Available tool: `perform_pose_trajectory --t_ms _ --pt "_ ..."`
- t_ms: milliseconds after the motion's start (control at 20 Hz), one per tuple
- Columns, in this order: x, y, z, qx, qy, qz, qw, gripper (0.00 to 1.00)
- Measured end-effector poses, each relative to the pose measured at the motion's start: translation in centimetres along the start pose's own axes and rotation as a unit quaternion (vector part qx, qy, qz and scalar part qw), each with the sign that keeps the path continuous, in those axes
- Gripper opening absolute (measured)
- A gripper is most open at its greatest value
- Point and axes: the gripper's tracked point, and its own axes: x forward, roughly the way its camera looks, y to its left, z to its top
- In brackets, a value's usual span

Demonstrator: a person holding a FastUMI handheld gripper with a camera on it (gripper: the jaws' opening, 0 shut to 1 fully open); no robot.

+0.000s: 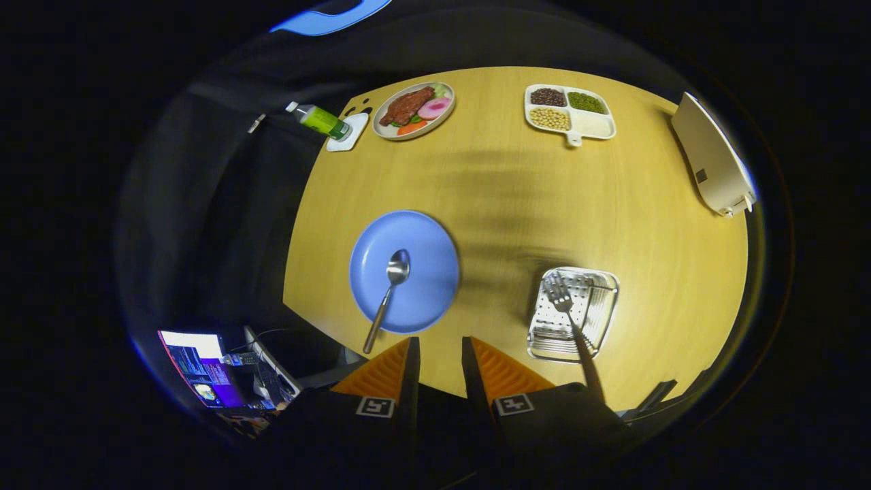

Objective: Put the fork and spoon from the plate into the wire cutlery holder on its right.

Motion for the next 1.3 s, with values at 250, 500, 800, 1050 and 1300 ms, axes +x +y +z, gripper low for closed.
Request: perform_pose_trajectory --t_ms 250,500,800,1050,1300 --pt "4.9 5.4 -0.9 0.032 -0.009 0.033 0.999 0.50" --pt "10.4 6.8 -1.6 0.053 0.008 0.013 0.998 0.51" --pt "15.7 7.1 -2.0 0.046 0.013 -0.020 0.999 0.51" --pt "19.0 6.8 -2.6 0.045 0.022 -0.042 0.998 0.51" --pt "20.4 6.0 -2.5 0.052 0.020 -0.051 0.997 0.24"
